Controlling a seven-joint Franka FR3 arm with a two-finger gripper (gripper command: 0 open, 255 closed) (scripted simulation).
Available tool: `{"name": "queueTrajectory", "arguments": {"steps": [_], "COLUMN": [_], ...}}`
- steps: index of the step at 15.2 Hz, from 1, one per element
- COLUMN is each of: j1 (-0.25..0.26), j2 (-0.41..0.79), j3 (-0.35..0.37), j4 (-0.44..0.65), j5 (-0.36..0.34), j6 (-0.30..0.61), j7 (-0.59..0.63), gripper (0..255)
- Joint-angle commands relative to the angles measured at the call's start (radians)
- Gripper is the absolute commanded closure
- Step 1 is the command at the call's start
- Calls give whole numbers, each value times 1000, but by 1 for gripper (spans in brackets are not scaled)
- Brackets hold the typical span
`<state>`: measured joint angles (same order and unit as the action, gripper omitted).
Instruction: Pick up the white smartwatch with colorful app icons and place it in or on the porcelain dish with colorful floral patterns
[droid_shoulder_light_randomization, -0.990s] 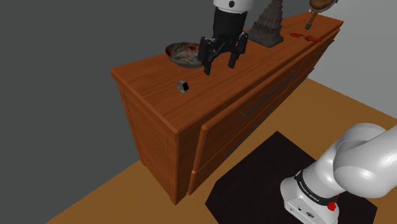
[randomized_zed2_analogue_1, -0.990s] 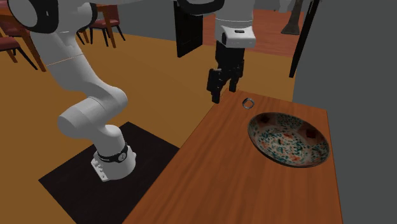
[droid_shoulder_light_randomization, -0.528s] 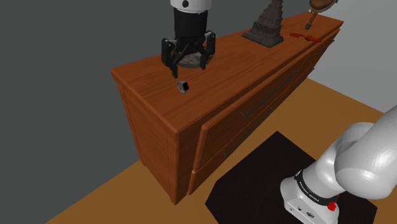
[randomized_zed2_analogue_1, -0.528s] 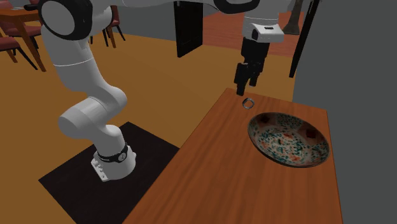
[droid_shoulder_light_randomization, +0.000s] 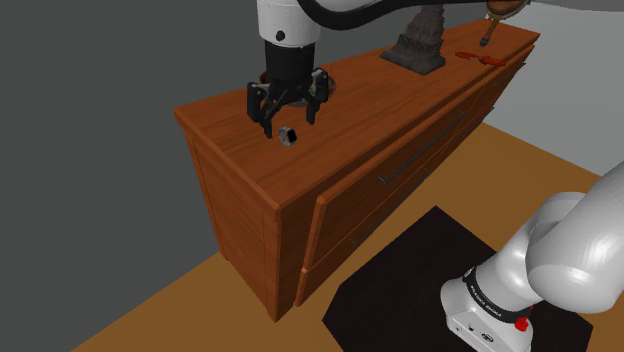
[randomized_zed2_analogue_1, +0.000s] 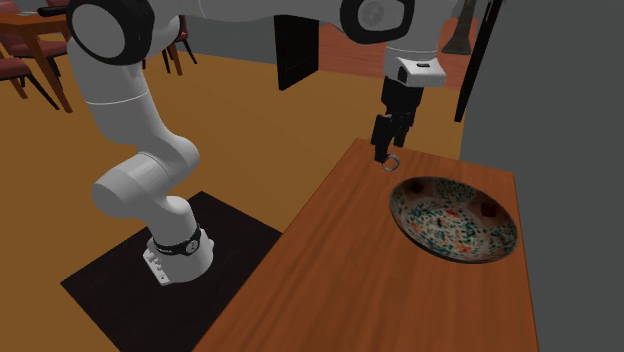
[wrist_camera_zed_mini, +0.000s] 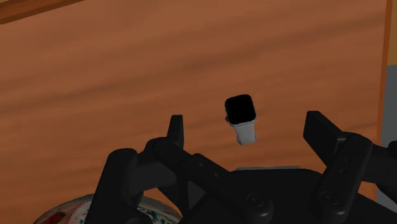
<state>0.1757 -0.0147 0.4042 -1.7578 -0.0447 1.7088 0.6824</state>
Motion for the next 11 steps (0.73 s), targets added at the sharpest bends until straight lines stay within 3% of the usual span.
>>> {"name": "queueTrajectory", "arguments": {"steps": [1, 8, 9, 11], "j1": [-1, -1, -1, -1], "j2": [-2, -1, -1, -1], "j3": [-1, -1, -1, -1], "j4": [-21, -20, -20, -20], "j5": [0, 0, 0, 0], "j6": [20, 20, 20, 20], "j7": [-2, -2, -2, -2], "gripper": [0, 0, 255, 255]}}
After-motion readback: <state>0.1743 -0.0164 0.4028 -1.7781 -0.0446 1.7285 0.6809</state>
